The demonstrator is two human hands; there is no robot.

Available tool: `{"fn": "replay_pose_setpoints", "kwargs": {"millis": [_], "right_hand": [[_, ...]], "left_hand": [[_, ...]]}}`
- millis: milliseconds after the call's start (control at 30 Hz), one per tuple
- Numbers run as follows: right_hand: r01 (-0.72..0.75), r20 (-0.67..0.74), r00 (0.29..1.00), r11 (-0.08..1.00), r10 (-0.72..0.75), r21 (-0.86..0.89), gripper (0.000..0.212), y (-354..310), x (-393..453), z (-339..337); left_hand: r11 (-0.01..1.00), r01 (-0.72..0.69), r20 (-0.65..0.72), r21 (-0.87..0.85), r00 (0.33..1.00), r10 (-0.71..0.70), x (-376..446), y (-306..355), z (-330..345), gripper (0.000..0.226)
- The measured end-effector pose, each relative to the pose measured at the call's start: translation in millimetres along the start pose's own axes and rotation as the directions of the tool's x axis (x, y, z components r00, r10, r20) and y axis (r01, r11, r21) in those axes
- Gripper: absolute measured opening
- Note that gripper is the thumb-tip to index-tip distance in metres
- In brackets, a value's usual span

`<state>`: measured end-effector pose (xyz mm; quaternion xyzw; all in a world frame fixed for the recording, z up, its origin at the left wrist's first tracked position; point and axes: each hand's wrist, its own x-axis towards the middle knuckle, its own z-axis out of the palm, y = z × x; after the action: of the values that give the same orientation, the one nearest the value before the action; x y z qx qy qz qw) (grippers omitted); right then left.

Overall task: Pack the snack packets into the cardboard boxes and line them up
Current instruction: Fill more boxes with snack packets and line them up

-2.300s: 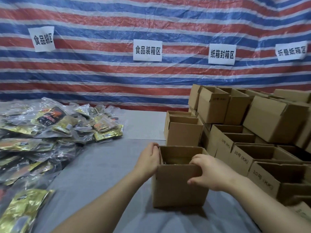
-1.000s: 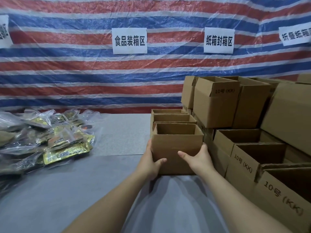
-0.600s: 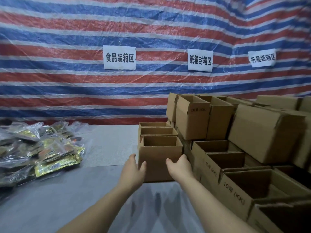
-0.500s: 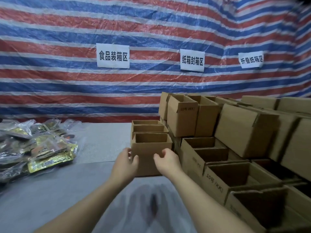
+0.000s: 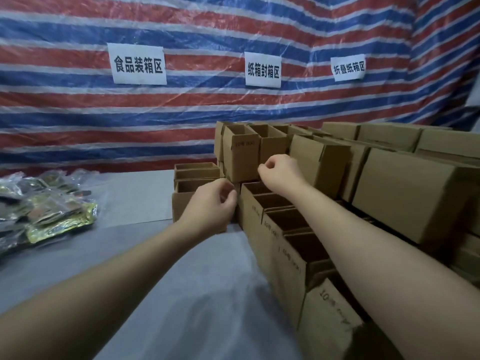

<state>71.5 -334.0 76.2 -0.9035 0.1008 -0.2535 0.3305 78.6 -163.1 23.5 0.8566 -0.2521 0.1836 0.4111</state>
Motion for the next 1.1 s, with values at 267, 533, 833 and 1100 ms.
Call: {"fn": "replay_pose_setpoints", "kwargs": {"millis": [267,533,833,1100], "right_hand": [[-0.094,-0.249,0.969,0.919,-0.005,-0.383,0.049,53.7,53.3,-74.2],[-0.067,-0.085,0.996,0.813,0.022,-0.578,0.060,84.1,114.6,-63.2],[0.087,-0.115,0.973,0.781,-0.199,-0.618,0.034,56.4,92.9,-62.8],[0.381,-0.120,0.895,0.877,-0.429,-0.294,0.048,-62.7,10.0,-58.3]], "left_hand": [[0.997,-0.063,0.046,-0.036,0.997,0.064,29.3,49.3,25.2,0.016],[0.998,-0.060,0.182,-0.010,0.981,0.061,55.9,42.5,70.6,0.031],[1.000,-0.020,0.137,-0.015,0.990,0.022,53.5,29.4,56.5,0.030],[0.998,0.061,-0.225,-0.009,0.973,-0.061,34.6,36.9,-65.7,0.016]]}}
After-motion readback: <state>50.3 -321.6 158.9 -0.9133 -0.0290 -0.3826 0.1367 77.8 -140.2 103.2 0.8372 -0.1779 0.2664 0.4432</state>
